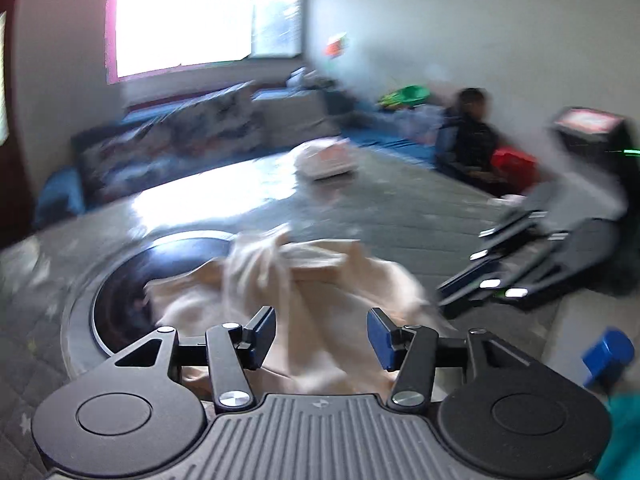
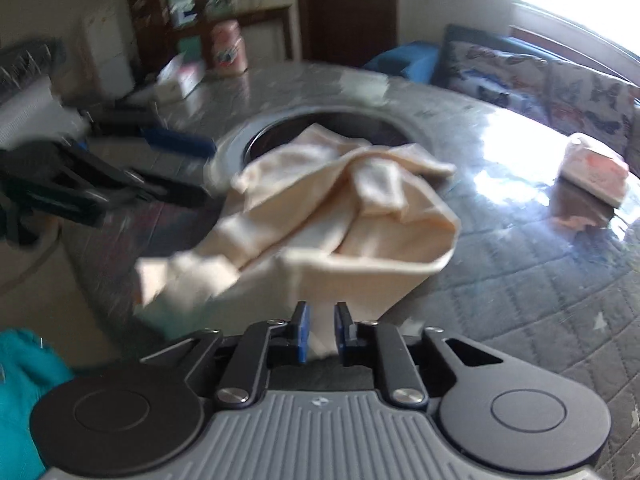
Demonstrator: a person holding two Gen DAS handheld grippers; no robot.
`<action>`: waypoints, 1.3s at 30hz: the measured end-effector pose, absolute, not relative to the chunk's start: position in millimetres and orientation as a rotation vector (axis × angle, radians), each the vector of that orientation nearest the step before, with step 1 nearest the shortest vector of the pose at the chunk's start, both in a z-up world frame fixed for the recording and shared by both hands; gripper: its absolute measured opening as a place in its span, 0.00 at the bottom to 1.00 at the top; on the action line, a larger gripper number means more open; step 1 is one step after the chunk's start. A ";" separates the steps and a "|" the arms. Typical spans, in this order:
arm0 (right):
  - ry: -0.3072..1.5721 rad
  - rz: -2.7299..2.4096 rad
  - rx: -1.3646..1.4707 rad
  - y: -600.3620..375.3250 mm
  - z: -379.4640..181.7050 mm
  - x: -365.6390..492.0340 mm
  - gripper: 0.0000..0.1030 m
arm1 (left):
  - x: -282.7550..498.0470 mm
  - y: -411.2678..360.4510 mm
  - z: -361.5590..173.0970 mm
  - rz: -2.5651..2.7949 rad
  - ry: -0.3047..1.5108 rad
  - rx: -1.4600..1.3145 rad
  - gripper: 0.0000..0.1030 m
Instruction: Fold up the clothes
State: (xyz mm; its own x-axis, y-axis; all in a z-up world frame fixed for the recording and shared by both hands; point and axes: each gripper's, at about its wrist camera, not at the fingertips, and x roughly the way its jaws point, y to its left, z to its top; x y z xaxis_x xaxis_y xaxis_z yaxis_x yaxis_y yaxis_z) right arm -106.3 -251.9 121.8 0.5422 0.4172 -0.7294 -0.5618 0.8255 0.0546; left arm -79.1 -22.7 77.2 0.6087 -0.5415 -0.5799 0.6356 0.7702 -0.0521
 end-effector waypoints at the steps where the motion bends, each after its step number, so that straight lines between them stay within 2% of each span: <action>1: 0.793 0.567 -0.191 -254.4 123.8 -100.6 0.32 | -68.8 -26.3 73.6 -0.662 0.633 0.148 0.53; 9: 0.765 0.418 -0.159 -271.6 101.0 -29.6 0.39 | -11.8 -58.0 39.8 -0.579 0.741 0.129 0.50; 12: 0.782 0.409 -0.124 -273.7 87.9 -9.6 0.39 | -6.6 -51.0 36.7 -0.559 0.760 0.100 0.23; 13: 0.788 0.411 -0.114 -273.3 83.5 -3.5 0.39 | -7.9 -47.0 38.4 -0.552 0.754 0.095 0.17; 15: 0.805 0.416 -0.091 -272.5 73.7 8.4 0.39 | -10.5 -39.0 41.8 -0.537 0.743 0.085 0.10; 17: 0.809 0.420 -0.074 -272.8 68.5 12.6 0.39 | -13.1 -31.0 45.2 -0.522 0.733 0.075 0.06; 18: 0.808 0.421 -0.063 -271.6 68.1 12.6 0.34 | -14.4 -27.0 46.9 -0.515 0.727 0.070 0.05; 19: 0.809 0.424 -0.054 -271.5 68.8 12.1 0.20 | -16.7 -20.5 49.4 -0.503 0.719 0.062 0.04; 20: 0.811 0.428 -0.045 -271.7 69.6 11.5 0.13 | -19.5 -11.9 52.6 -0.484 0.709 0.052 0.04; 22: 0.803 0.417 -0.047 -270.3 73.8 6.0 0.06 | -29.8 7.2 55.9 -0.434 0.701 0.029 0.04; 35: 0.598 0.214 -0.037 -305.5 125.5 -67.6 0.05 | -105.8 134.4 71.2 -0.088 0.654 -0.121 0.03; 39: 0.642 0.095 0.011 -332.5 116.5 -93.3 0.05 | -119.7 156.1 63.5 -0.041 0.691 -0.138 0.03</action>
